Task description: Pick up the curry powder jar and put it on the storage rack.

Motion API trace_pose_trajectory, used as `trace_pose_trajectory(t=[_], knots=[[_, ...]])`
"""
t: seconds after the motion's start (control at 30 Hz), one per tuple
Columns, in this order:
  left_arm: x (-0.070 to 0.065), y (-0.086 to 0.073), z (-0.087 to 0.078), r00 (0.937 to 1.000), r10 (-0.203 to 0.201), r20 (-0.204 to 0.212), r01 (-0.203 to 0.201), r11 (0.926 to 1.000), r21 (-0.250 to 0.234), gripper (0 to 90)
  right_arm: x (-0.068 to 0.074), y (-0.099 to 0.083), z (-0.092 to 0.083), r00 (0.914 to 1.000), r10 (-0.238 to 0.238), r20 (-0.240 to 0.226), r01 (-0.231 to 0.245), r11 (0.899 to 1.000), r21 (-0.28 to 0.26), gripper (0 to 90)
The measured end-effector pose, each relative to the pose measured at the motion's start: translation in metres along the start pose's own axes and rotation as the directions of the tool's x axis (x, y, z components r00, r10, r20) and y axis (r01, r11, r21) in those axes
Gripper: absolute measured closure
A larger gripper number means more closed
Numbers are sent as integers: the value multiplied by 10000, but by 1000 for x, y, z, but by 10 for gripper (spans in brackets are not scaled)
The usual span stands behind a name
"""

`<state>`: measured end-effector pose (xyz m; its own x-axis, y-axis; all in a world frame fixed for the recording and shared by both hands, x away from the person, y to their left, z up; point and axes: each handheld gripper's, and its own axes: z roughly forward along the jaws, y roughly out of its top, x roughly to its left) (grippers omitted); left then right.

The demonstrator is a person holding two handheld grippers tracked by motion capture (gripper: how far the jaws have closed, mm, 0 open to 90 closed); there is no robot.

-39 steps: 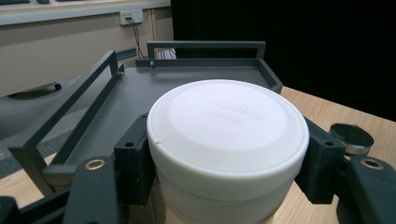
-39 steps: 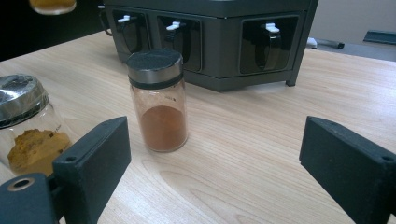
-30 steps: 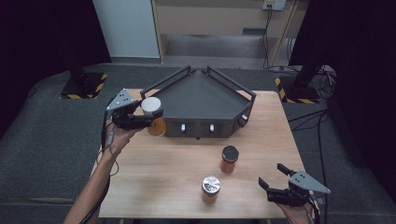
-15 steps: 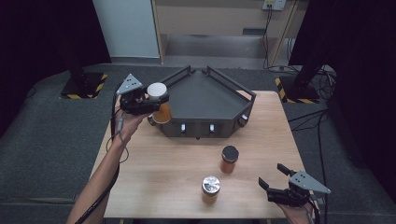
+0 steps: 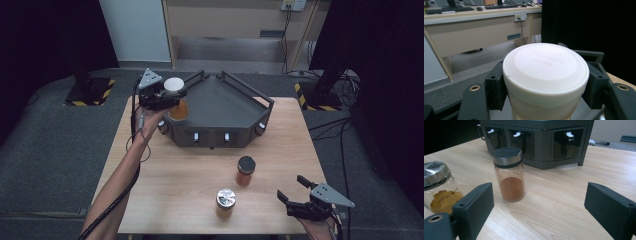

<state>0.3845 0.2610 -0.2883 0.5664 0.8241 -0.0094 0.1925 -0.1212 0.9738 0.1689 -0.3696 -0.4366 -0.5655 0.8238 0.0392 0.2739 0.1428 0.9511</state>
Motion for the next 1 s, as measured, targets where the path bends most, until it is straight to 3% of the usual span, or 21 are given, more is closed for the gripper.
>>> trace_pose_trajectory(t=[0.4,1.0], knots=[[-4,0,26,9988,-162,-453,167,9998,104,331,0,0,0,10000,2,-26,-2,10000,-1,88],[4,-20,42,9924,-469,-1140,498,9985,226,330,0,0,0,10000,40,-25,-40,10000,11,88]])
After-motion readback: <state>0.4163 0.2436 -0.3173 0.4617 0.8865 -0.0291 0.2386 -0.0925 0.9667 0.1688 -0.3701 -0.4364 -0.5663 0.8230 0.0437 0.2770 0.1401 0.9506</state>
